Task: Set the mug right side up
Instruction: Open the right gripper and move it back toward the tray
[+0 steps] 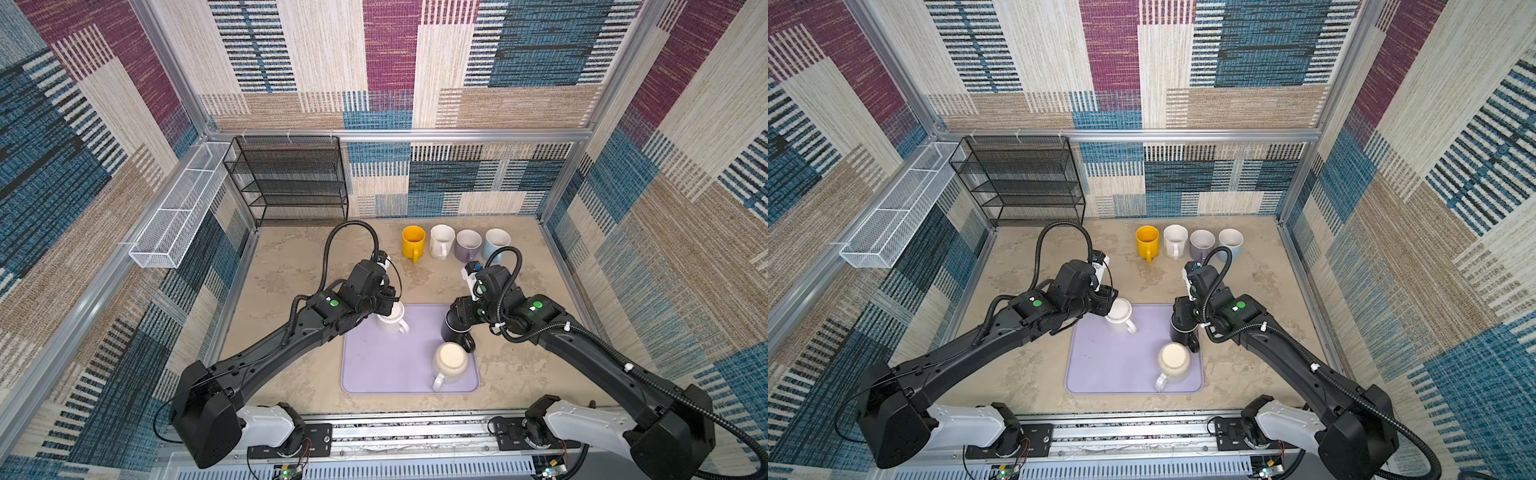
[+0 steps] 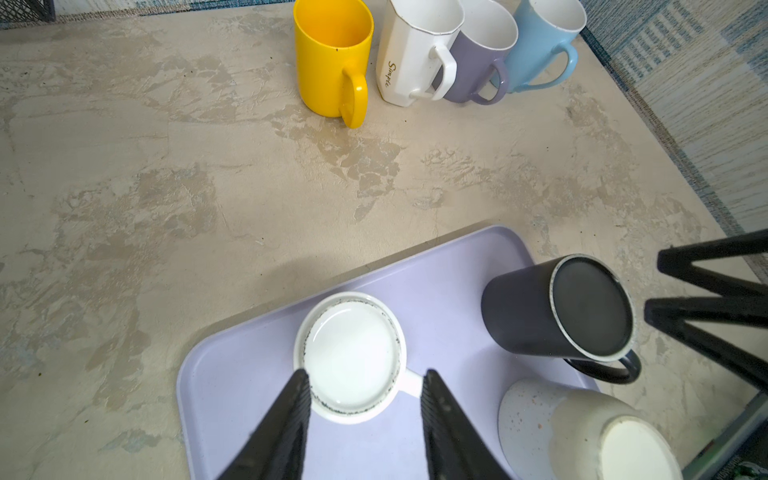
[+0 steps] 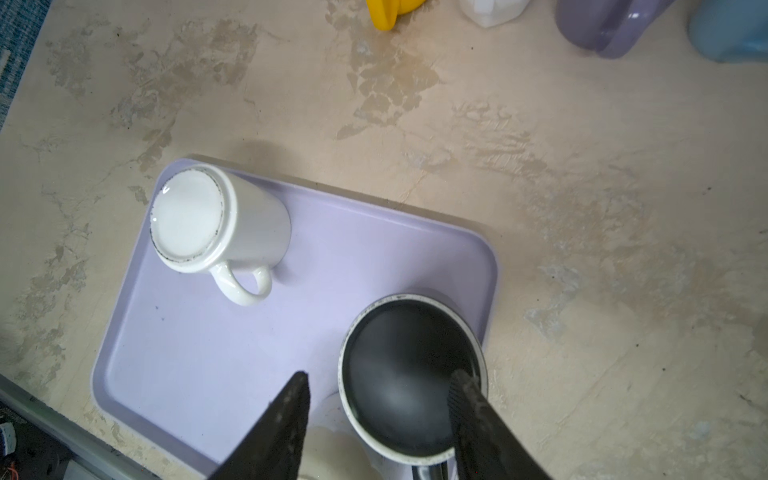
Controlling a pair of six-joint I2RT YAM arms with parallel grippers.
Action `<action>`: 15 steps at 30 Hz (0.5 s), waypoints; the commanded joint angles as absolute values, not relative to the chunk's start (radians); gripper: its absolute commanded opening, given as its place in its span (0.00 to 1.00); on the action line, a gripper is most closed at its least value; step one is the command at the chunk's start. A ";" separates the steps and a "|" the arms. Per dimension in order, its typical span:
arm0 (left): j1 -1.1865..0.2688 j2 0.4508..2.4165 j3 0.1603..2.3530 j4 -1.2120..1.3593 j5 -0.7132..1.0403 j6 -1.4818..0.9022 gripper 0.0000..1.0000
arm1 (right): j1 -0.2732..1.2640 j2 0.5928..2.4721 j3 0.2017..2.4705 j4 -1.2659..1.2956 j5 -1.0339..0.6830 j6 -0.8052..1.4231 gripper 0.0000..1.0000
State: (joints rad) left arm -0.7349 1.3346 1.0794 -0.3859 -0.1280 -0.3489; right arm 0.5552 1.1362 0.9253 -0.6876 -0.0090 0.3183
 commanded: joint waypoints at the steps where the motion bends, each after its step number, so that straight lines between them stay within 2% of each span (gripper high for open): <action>1: -0.735 1.346 1.093 -0.360 -0.133 -0.353 0.45 | 0.561 1.117 0.911 -0.726 -0.026 0.352 0.57; 15: -0.736 1.367 1.123 -0.360 -0.121 -0.349 0.45 | 0.600 1.045 0.807 -0.837 -0.028 0.442 0.54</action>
State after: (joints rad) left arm -0.7349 1.3666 1.1114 -0.3782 -0.1249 -0.3485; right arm 0.5957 1.0515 0.8143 -0.8097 -0.0277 0.4110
